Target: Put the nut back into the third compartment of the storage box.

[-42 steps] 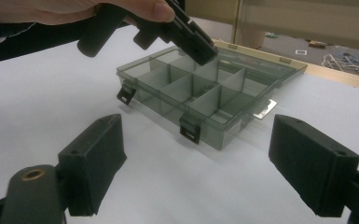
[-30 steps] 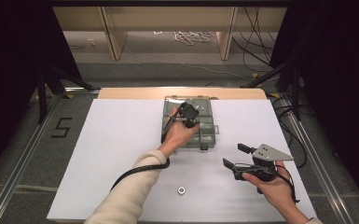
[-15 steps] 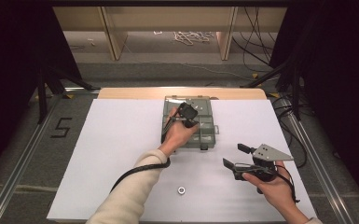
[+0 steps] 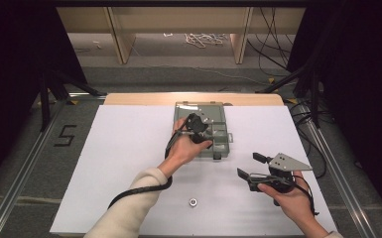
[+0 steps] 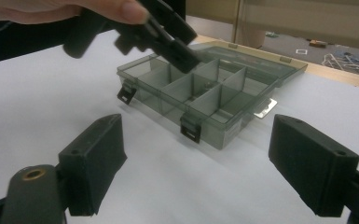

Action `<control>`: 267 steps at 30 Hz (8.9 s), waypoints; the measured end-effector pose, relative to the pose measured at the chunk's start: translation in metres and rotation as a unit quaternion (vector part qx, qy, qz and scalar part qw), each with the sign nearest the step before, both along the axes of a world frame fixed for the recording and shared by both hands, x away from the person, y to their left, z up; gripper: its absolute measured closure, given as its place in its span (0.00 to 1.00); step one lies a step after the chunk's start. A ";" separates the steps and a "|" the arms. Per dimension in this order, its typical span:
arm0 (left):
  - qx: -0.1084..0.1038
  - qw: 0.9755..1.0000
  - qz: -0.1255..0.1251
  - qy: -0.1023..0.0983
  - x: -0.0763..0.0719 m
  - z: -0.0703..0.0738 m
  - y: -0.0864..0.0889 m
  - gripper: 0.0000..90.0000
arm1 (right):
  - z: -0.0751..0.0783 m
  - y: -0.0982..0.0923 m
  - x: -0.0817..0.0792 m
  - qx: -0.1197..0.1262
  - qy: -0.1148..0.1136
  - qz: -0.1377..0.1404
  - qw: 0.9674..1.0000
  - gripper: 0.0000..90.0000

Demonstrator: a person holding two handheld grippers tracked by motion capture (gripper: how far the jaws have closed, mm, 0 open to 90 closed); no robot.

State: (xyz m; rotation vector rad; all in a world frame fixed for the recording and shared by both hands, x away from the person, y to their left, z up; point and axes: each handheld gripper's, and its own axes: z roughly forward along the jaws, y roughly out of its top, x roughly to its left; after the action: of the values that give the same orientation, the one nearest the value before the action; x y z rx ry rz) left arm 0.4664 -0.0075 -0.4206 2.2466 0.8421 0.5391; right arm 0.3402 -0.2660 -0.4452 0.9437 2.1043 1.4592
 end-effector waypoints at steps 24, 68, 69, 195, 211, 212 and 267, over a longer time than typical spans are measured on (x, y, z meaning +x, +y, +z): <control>0.035 0.997 -0.070 0.025 -0.082 -0.002 0.028 0.27 | -0.001 0.001 0.002 0.003 -0.012 0.002 1.000 0.21; 0.118 0.967 -0.166 0.157 -0.144 -0.047 0.030 0.42 | 0.000 0.001 -0.001 -0.004 0.004 0.002 1.000 0.21; 0.116 0.966 -0.166 0.158 -0.144 -0.047 0.030 0.44 | 0.000 0.001 -0.001 -0.005 0.004 0.002 1.000 0.21; 0.003 0.998 -0.046 0.053 -0.051 0.020 0.001 0.78 | 0.000 0.001 0.000 0.003 0.004 0.004 1.000 0.21; -0.012 0.999 -0.013 0.046 -0.027 0.017 -0.005 0.78 | 0.001 -0.001 0.000 -0.012 -0.002 -0.002 1.000 0.21; -0.012 0.999 -0.012 0.044 -0.025 0.017 -0.005 0.78 | 0.001 -0.001 0.000 -0.012 -0.003 -0.002 1.000 0.21; 0.017 0.999 0.025 0.032 0.045 -0.019 -0.018 0.78 | 0.000 0.000 0.000 0.002 0.000 0.000 1.000 0.21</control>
State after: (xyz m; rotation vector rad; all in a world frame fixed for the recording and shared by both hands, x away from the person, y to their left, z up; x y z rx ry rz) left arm 0.5111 -0.0251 -0.4397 2.2887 0.9311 0.5100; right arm 0.3400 -0.2659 -0.4453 0.9444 2.1032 1.4638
